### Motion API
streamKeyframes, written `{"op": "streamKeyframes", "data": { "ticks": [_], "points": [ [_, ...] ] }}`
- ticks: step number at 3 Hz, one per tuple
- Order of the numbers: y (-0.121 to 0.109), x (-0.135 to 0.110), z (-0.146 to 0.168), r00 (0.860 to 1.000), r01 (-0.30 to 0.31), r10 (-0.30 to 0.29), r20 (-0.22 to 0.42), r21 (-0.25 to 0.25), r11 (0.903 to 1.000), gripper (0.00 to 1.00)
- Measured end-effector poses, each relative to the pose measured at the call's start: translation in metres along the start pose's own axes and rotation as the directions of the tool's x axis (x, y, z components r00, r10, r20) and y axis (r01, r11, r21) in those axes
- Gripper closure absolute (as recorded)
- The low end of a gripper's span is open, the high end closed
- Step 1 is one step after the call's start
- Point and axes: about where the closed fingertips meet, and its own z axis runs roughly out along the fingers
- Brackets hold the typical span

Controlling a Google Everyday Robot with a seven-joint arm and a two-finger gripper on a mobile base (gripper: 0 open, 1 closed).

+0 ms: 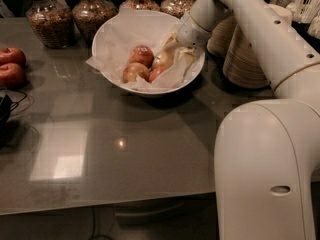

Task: Pick apple from white bowl

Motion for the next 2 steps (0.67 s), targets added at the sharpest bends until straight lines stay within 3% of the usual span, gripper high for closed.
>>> {"op": "streamKeyframes", "data": {
  "ticks": [1, 2],
  "points": [
    [0.0000, 0.0000, 0.0000, 1.000, 0.000, 0.000, 0.000, 0.000, 1.0000, 1.00],
    [0.0000, 0.0000, 0.0000, 1.000, 0.000, 0.000, 0.000, 0.000, 1.0000, 1.00]
  ]
}}
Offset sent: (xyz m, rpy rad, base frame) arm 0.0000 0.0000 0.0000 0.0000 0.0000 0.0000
